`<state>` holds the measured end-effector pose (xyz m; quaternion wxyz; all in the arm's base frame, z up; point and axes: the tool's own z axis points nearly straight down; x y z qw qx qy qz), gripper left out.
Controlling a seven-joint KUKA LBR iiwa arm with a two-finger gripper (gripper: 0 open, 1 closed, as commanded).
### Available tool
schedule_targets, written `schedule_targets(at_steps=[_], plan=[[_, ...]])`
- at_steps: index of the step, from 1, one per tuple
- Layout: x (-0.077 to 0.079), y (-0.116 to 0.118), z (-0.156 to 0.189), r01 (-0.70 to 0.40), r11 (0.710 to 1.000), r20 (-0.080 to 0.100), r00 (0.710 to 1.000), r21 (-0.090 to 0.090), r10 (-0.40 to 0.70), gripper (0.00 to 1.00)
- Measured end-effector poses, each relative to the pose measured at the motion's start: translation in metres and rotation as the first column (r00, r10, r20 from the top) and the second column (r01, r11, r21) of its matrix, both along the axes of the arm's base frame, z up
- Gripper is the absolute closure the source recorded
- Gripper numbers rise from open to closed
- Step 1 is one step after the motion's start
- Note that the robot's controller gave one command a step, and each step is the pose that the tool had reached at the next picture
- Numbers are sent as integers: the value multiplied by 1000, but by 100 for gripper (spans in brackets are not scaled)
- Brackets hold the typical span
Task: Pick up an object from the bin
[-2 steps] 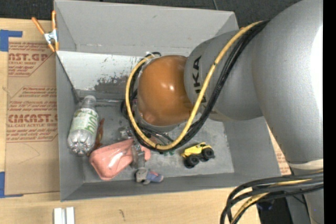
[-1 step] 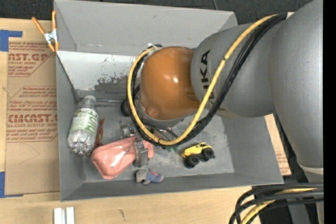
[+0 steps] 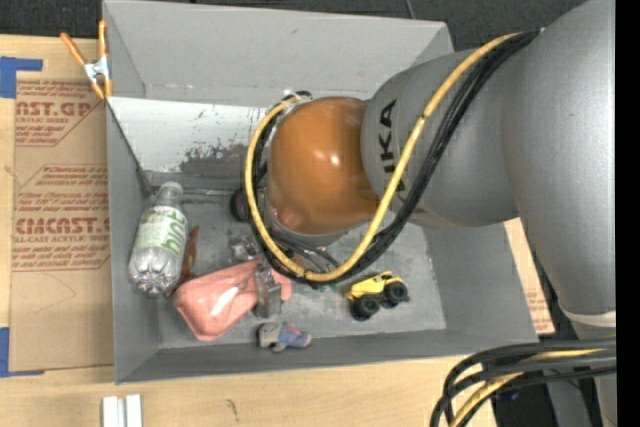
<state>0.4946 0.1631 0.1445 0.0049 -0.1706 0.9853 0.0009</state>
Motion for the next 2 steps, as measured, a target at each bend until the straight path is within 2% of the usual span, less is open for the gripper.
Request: schedule_targets(at_steps=[1,2], plan=[[-3,-21,18,-13,1000,-26,1000,-7,13,100],[10,-16,89,-13,1000,-16,1000,-6,13,100]])
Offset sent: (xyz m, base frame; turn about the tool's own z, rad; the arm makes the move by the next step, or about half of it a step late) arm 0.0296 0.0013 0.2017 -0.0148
